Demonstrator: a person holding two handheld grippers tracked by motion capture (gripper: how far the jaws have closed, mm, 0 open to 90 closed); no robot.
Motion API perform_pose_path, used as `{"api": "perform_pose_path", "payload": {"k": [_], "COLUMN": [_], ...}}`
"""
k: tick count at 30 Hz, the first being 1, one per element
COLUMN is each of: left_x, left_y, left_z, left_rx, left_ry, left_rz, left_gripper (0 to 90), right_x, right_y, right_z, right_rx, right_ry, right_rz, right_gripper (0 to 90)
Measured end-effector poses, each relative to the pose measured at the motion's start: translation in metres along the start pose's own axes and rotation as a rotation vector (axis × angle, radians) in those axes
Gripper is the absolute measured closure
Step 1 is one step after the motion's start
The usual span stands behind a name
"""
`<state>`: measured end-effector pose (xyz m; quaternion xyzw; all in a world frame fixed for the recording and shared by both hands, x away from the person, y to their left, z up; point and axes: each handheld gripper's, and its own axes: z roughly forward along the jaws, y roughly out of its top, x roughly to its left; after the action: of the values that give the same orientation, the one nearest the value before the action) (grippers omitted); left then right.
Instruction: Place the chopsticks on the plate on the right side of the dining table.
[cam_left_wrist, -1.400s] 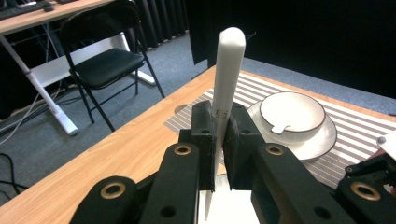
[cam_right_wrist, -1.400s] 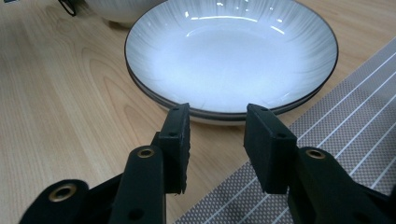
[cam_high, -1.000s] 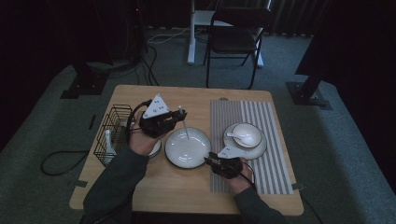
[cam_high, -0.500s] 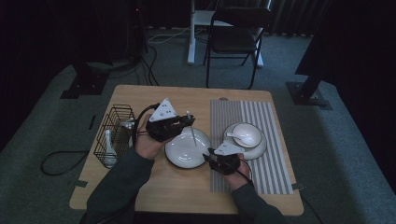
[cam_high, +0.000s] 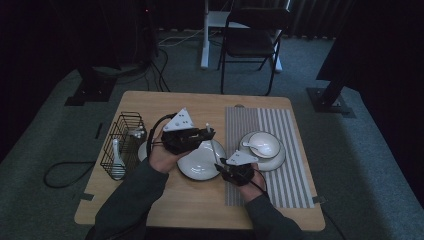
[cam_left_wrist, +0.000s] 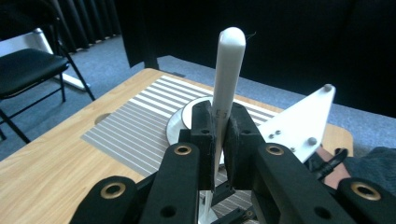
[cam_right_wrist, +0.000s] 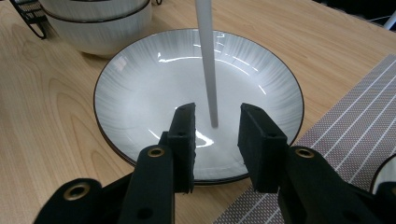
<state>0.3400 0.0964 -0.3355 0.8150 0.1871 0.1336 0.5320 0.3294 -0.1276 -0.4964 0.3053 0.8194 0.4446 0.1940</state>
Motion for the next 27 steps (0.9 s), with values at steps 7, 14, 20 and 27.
{"api": "perform_pose_path", "payload": {"k": [7, 14, 20, 27], "left_x": [-0.001, 0.0, -0.001, -0.005], "left_y": [0.0, -0.002, -0.003, -0.011], "left_z": [0.003, 0.006, 0.007, 0.013], "left_rx": [0.001, -0.004, -0.014, -0.031], "left_ry": [-0.011, -0.02, -0.022, -0.015], "left_rz": [-0.004, -0.011, 0.005, 0.021], "left_gripper": [84.0, 83.9, 82.3, 75.4], "right_x": [0.001, 0.006, 0.009, 0.01], "right_y": [0.001, 0.0, 0.0, -0.001], "right_z": [0.003, 0.004, 0.004, 0.001], "right_rx": [0.002, 0.012, 0.013, 0.005], "right_ry": [0.005, 0.0, -0.003, -0.01], "right_rz": [-0.016, -0.058, -0.084, -0.09], "right_gripper": [78.2, 86.3, 86.9, 86.9]}}
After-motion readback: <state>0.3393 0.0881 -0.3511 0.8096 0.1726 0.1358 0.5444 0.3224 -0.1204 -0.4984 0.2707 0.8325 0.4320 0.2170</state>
